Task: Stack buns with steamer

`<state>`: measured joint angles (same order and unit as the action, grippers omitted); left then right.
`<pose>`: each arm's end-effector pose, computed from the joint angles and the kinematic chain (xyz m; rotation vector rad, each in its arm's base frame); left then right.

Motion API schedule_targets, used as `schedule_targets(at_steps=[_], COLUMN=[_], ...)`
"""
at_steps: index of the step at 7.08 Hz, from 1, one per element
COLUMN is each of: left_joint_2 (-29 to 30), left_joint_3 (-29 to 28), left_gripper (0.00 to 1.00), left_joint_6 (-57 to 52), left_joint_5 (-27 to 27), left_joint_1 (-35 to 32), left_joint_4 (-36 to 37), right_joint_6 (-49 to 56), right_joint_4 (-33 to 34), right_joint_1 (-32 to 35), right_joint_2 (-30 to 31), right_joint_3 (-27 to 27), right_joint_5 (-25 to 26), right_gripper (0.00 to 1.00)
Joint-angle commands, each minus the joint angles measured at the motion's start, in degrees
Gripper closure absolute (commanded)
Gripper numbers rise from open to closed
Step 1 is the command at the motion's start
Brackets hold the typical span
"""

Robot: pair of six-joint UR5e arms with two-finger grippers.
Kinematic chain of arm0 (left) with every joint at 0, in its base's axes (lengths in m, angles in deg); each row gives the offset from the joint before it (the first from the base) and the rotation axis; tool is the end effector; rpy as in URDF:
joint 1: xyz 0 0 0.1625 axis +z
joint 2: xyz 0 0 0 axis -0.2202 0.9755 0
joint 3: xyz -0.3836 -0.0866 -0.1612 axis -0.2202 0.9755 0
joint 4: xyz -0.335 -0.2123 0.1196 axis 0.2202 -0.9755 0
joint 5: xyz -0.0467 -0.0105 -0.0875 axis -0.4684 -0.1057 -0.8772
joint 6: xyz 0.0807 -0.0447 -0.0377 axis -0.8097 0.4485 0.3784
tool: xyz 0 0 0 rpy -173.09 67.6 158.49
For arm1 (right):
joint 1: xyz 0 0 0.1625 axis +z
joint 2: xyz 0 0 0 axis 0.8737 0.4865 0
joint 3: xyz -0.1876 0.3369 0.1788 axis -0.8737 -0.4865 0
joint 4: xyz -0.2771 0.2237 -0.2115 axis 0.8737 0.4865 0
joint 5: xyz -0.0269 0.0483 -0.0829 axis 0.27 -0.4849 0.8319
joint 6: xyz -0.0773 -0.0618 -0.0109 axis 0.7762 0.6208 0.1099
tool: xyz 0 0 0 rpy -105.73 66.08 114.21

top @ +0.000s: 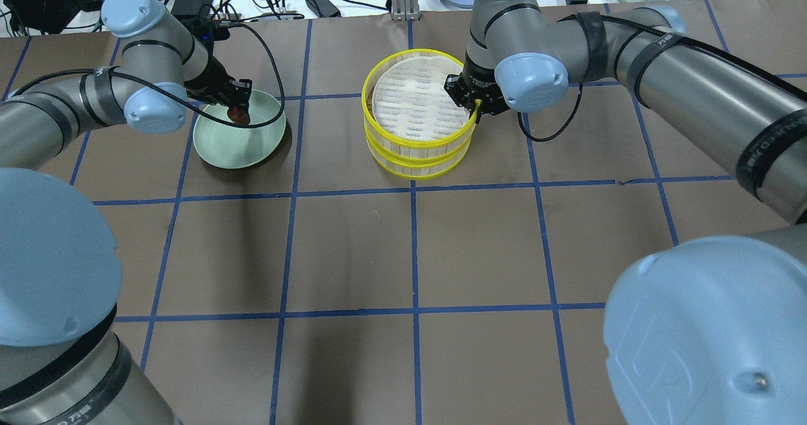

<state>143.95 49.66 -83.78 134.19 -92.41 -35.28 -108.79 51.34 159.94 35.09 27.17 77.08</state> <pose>-0.0234 -0.6919 0.2452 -0.0027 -3.0244 0.3596 0.2402 -0.6439 0.2722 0.5319 3.0535 -0.0629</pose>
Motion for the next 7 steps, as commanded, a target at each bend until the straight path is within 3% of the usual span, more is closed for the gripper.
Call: schedule_targets(at_steps=[1, 2, 3, 4, 7], left_joint_2=[-4.0, -5.5, -6.4, -7.2, -7.5], left_joint_3=[-0.9, -1.6, -1.7, -1.7, -1.7], left_gripper=[1.0, 1.0, 1.0, 1.0, 1.0], left_joint_6=[15.3, 21.8, 29.4, 34.1, 43.9], left_joint_5=[-2.0, -2.5, -7.4, -9.5, -9.5], left_joint_1=[-5.3, -8.7, -10.6, -12.1, -16.9], left_joint_4=[-0.1, -0.1, 0.4, 0.9, 0.9], right_joint_6=[-0.3, -0.5, -0.9, -0.9, -1.7], right_joint_4=[-0.1, -0.2, -0.3, -0.3, -0.2], right_joint_1=[0.0, 0.1, 0.2, 0.2, 0.5], right_joint_2=[0.0, 0.1, 0.2, 0.2, 0.3], right_joint_3=[0.2, 0.2, 0.2, 0.2, 0.2], right_joint_5=[0.0, 0.0, 0.0, 0.0, 0.2], right_gripper=[0.85, 0.83, 0.81, 0.71, 0.18])
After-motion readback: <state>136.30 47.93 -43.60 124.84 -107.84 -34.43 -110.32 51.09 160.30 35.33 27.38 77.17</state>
